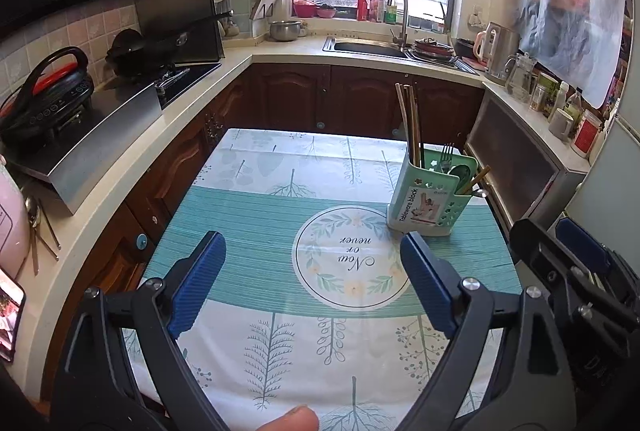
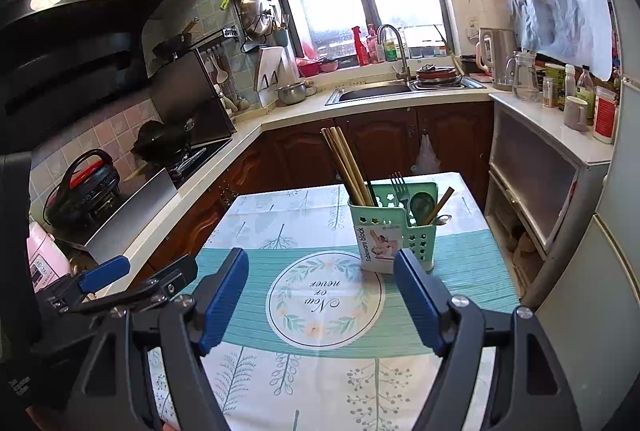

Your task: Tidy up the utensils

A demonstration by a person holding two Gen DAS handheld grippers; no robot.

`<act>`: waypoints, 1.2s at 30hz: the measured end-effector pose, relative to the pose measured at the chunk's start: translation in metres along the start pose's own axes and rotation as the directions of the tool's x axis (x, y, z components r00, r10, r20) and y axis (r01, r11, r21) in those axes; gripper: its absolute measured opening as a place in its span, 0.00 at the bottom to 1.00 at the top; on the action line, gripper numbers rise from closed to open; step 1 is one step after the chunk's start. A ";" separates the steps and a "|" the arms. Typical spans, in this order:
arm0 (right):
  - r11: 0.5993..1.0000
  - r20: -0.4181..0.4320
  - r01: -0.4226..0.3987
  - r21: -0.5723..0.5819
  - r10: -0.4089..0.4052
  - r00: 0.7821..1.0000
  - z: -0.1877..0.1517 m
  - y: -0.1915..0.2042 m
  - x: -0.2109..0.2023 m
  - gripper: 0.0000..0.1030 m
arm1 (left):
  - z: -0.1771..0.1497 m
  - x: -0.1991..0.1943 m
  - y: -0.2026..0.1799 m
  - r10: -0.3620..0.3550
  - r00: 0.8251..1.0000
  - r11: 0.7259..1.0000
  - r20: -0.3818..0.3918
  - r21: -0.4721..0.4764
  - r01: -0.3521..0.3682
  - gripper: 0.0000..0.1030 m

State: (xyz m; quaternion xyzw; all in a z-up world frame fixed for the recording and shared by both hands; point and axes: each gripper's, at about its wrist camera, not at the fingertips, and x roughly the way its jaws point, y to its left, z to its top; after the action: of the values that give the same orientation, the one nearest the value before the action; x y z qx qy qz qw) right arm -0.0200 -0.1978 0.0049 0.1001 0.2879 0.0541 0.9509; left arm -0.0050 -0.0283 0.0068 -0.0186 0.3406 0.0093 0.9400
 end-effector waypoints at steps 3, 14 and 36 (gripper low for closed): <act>1.000 0.012 0.011 -0.008 -0.011 1.000 0.000 0.005 -0.005 0.73 | 0.000 -0.003 0.001 0.011 1.000 1.000 0.005 0.001 -0.011 0.85; 1.000 0.013 0.004 -0.025 -0.004 1.000 0.001 0.013 -0.006 0.73 | 0.001 -0.010 0.008 0.061 0.998 0.998 0.017 0.006 -0.062 0.85; 1.000 -0.020 -0.006 -0.014 0.006 1.000 -0.006 0.010 0.001 0.73 | -0.003 0.000 0.012 0.079 0.997 0.997 -0.005 0.016 -0.079 0.85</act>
State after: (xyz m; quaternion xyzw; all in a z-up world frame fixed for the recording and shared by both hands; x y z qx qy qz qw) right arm -0.0224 -0.1868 0.0017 0.0936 0.2965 0.0600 0.9485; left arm -0.0068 -0.0164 0.0044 0.0021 0.3436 0.0438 0.9381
